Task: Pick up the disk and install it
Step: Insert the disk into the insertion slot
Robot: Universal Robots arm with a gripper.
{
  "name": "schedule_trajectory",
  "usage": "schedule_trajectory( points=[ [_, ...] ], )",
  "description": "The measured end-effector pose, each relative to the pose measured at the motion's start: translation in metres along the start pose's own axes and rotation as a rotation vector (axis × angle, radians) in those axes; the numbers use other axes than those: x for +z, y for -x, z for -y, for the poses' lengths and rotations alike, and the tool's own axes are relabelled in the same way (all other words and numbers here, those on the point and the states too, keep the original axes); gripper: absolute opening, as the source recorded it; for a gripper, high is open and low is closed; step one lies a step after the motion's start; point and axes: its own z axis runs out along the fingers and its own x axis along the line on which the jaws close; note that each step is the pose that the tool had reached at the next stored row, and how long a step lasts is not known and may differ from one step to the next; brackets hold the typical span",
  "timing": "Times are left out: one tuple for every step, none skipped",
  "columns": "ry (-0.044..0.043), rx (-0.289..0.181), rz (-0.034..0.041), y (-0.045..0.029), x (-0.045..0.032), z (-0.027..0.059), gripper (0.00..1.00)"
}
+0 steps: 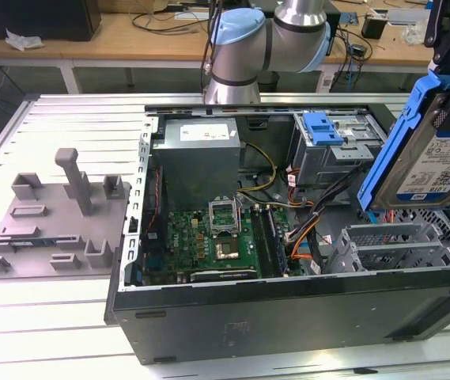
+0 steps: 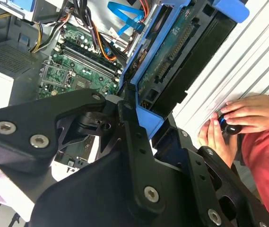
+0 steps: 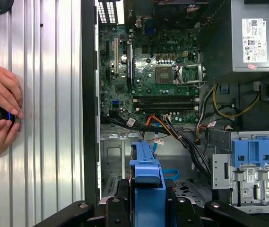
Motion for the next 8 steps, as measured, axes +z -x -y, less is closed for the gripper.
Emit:
schedule_trajectory(
  points=[
    [0.0000,-0.001,0.0000,0.0000,0.0001,0.0000,0.36],
    [0.0000,-0.001,0.0000,0.0000,0.0001,0.0000,0.36],
    [0.0000,-0.002,-0.0001,0.0000,0.0002,0.0000,0.36],
    [0.0000,-0.004,-0.0001,0.0000,0.0003,0.0000,0.36],
    [0.0000,-0.005,-0.0001,0.0000,0.0003,0.0001,0.36],
    [0.0000,-0.010,-0.0003,0.0000,0.0004,0.0004,0.36],
    [0.0000,-0.018,-0.0004,0.0000,0.0006,0.0005,0.36],
    [0.0000,-0.027,-0.0005,0.0000,0.0010,0.0006,0.36]
  ],
)
